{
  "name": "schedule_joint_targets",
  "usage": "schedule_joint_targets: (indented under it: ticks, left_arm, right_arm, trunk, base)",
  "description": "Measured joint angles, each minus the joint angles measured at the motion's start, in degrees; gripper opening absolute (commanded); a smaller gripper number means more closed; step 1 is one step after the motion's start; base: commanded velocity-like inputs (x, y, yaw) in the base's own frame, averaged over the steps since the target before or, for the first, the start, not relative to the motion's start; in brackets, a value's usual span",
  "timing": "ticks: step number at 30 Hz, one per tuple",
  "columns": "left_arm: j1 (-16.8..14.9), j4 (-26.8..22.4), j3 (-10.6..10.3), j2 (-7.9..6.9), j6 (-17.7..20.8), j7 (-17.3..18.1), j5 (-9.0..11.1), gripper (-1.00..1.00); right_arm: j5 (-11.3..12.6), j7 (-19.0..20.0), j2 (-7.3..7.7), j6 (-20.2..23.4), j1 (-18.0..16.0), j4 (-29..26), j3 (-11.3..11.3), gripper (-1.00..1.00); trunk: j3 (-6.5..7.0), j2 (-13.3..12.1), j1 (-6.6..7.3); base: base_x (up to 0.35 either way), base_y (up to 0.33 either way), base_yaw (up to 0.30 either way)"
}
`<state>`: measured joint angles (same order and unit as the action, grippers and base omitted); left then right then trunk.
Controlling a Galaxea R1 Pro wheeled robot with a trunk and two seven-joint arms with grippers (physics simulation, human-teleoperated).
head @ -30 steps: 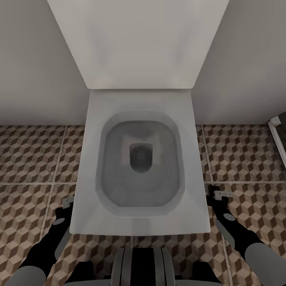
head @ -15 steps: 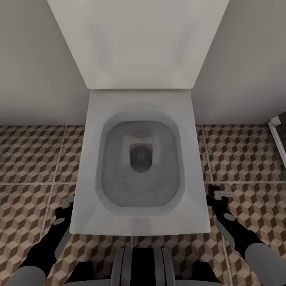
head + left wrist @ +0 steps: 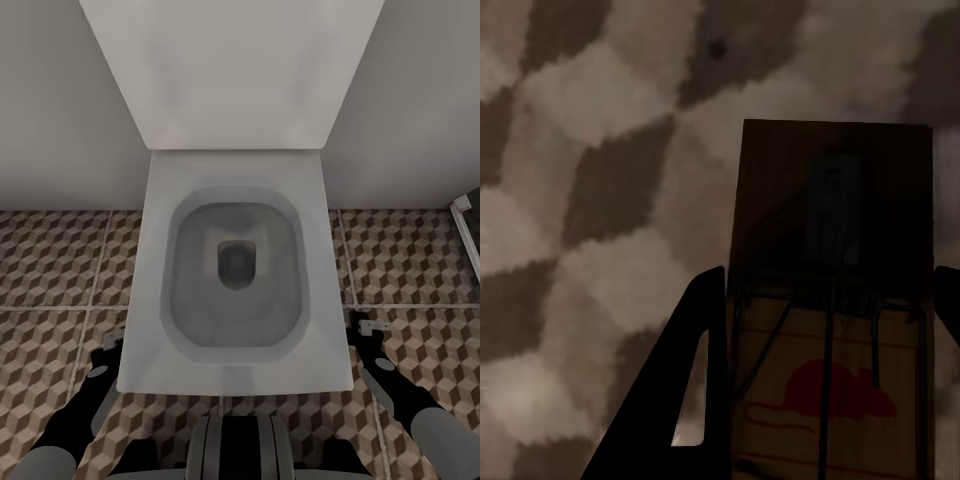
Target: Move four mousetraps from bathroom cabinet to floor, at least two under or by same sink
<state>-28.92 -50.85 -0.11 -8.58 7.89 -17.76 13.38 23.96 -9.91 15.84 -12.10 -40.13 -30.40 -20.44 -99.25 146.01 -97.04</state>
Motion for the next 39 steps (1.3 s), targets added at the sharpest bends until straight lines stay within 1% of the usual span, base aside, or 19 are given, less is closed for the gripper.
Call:
schedule_joint_targets:
  ticks: [4, 8, 11, 17, 20, 24, 39]
  left_arm:
    - [0.0, 0.1, 0.5, -0.68, 0.1, 0.0, 0.0, -1.0]
    - [0.0, 0.1, 2.2, -0.92, 0.2, 0.3, 0.0, -1.0]
    - [0.0, 0.1, 3.1, -0.99, 0.2, 0.4, -0.1, -1.0]
    - [0.0, 0.1, 3.8, -1.44, 0.1, 0.1, -0.1, -1.0]
    - [0.0, 0.1, 5.5, -1.45, 0.1, 0.3, -0.2, -1.0]
    - [0.0, 0.1, 6.5, -1.43, 0.1, 0.6, -0.3, -1.0]
    - [0.0, 0.1, 6.6, -1.05, 0.1, 0.2, -0.3, -1.0]
  right_arm:
    - [0.0, 0.0, 0.0, 0.0, 0.0, 0.0, 0.0, -1.0]
    - [0.0, 0.0, 0.0, 0.0, 0.0, 0.0, 0.0, -1.0]
    - [0.0, 0.0, 0.0, 0.0, 0.0, 0.0, 0.0, -1.0]
    - [0.0, 0.0, 0.0, 0.0, 0.0, 0.0, 0.0, -1.0]
    - [0.0, 0.0, 0.0, 0.0, 0.0, 0.0, 0.0, -1.0]
    - [0.0, 0.0, 0.0, 0.0, 0.0, 0.0, 0.1, -1.0]
    - [-0.1, 0.0, 0.0, 0.0, 0.0, 0.0, 0.0, -1.0]
  trunk:
    - [0.0, 0.0, 0.0]
    - [0.0, 0.0, 0.0]
    - [0.0, 0.0, 0.0]
    - [0.0, 0.0, 0.0]
    - [0.0, 0.0, 0.0]
    - [0.0, 0.0, 0.0]
    - [0.0, 0.0, 0.0]
  base:
    - [0.0, 0.0, 0.0]
    - [0.0, 0.0, 0.0]
    - [0.0, 0.0, 0.0]
    - [0.0, 0.0, 0.0]
    - [0.0, 0.0, 0.0]
    - [0.0, 0.0, 0.0]
    - [0.0, 0.0, 0.0]
